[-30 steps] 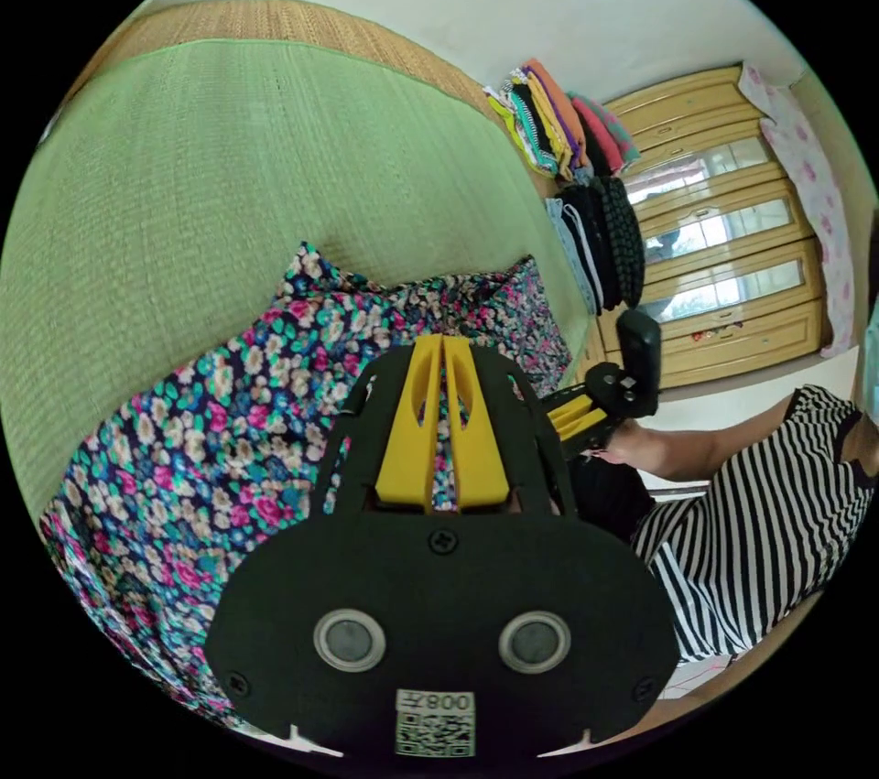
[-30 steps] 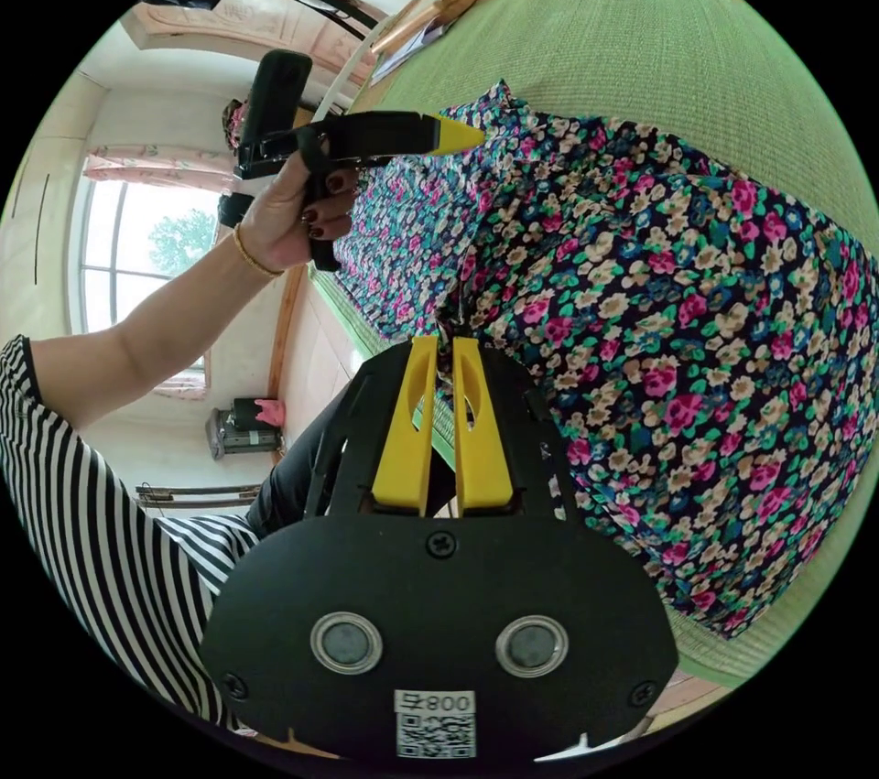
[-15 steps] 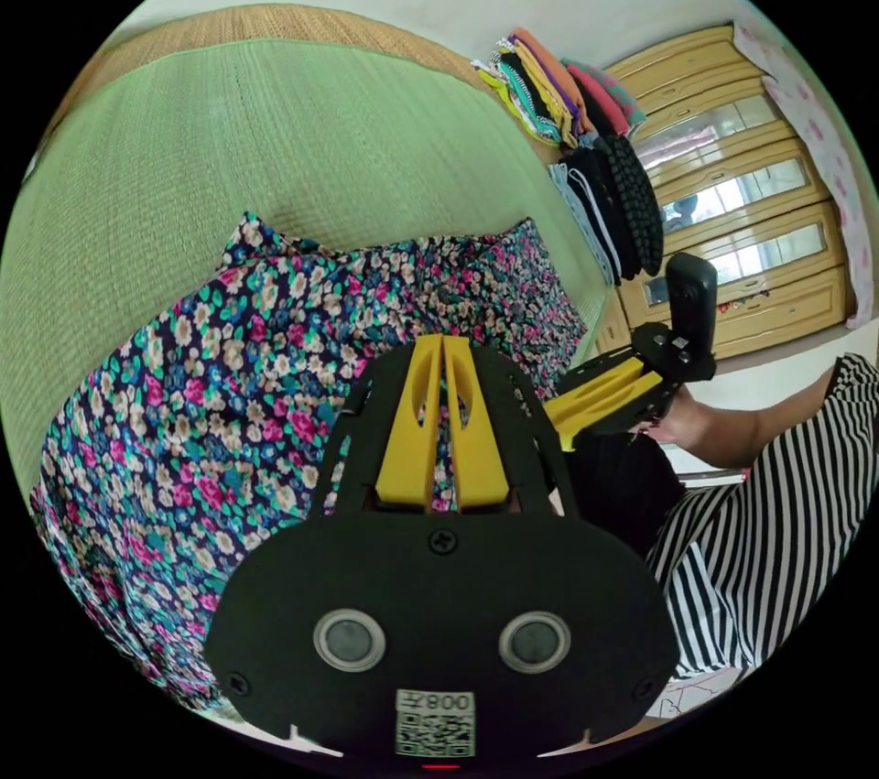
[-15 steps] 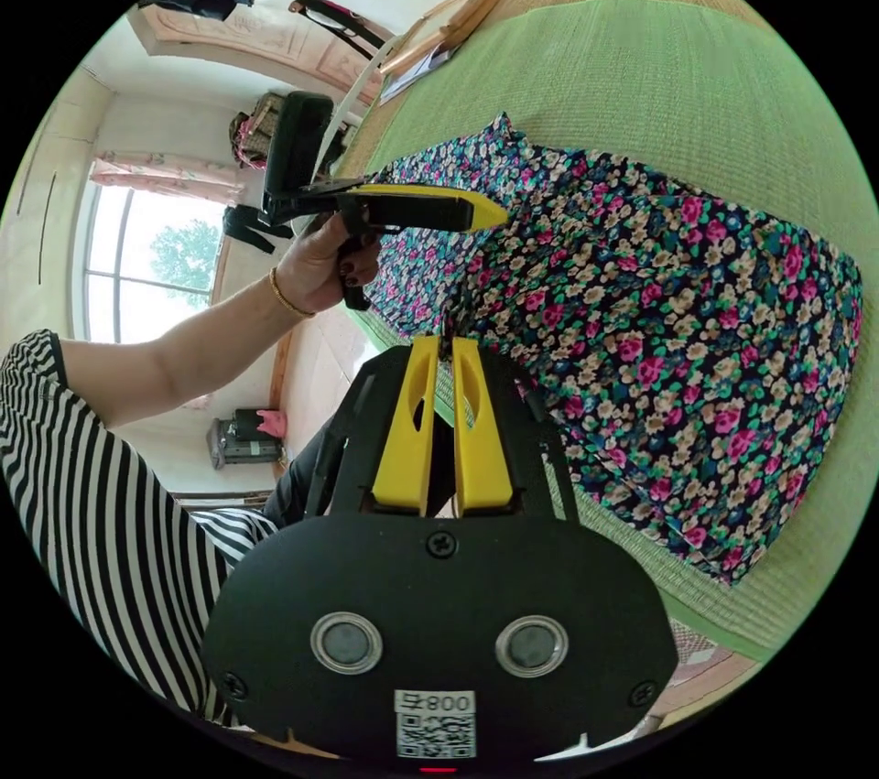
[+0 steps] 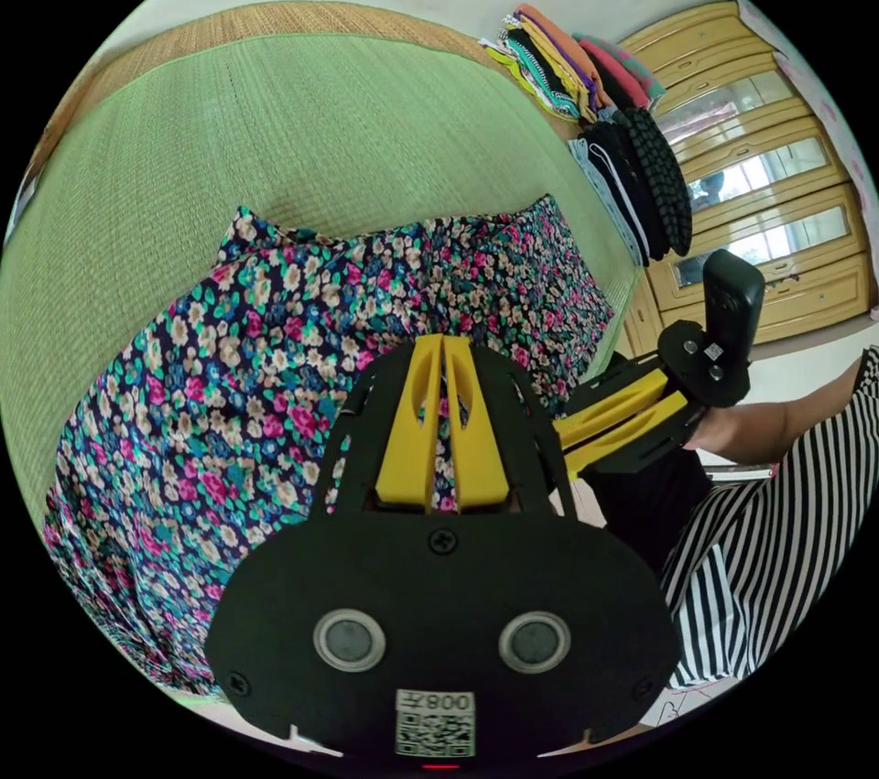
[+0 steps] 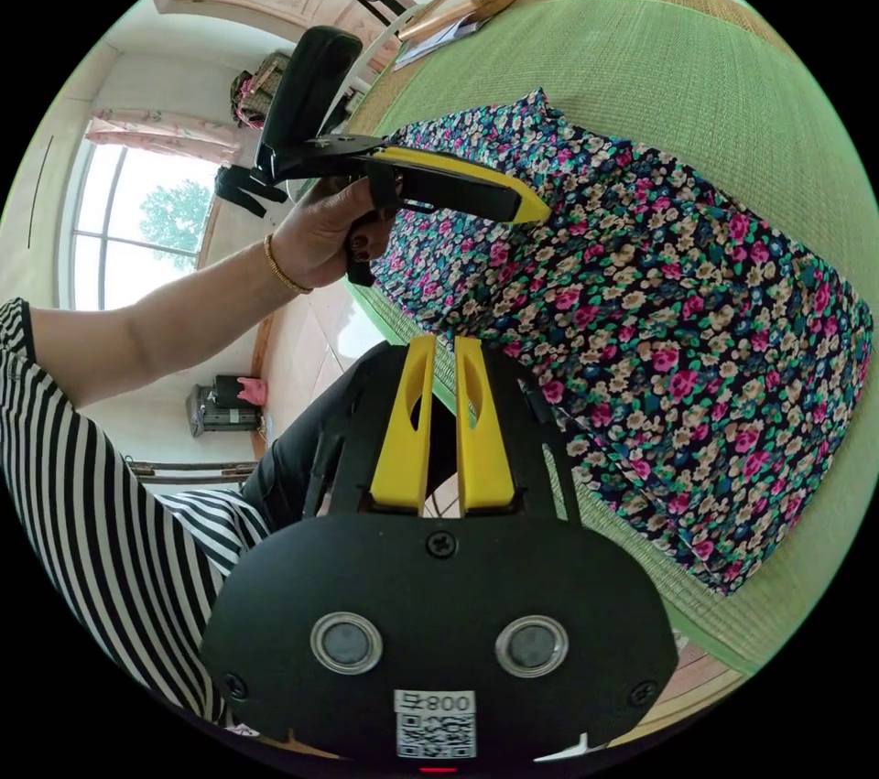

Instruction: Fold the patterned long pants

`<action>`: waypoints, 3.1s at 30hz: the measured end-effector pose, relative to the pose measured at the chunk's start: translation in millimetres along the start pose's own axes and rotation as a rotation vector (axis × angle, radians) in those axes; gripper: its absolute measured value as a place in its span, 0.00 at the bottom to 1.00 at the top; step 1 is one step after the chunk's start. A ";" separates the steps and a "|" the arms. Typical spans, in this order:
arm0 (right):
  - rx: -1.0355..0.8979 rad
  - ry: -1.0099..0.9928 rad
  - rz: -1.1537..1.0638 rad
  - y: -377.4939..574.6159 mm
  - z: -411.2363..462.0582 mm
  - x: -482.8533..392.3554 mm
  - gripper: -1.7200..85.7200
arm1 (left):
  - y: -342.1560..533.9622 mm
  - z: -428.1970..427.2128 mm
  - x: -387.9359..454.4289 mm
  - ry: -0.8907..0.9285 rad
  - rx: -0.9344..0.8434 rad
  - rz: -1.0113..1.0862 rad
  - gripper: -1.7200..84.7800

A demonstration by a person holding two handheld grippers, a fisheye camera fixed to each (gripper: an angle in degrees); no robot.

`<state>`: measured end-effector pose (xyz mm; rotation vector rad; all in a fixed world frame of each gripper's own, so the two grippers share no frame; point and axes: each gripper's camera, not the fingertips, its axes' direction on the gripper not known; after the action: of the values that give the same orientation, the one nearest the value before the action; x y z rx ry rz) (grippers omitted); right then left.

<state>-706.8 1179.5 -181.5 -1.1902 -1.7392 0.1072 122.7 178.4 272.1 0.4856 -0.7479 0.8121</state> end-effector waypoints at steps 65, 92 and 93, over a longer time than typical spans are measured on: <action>0.381 -0.176 0.527 281.4 -212.6 222.9 0.06 | -32.1 209.8 201.6 0.140 -0.039 0.231 0.14; 0.375 -0.232 0.450 201.4 -272.9 314.5 0.11 | 0.4 272.1 232.2 0.024 -0.032 0.188 0.04; 0.371 -0.237 0.454 198.4 -271.6 316.5 0.11 | 2.1 272.7 231.6 0.023 -0.032 0.190 0.04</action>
<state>-382.2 1403.9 58.4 -1.3045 -1.5262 0.8353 117.4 112.4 623.7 0.3790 -0.7924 0.9795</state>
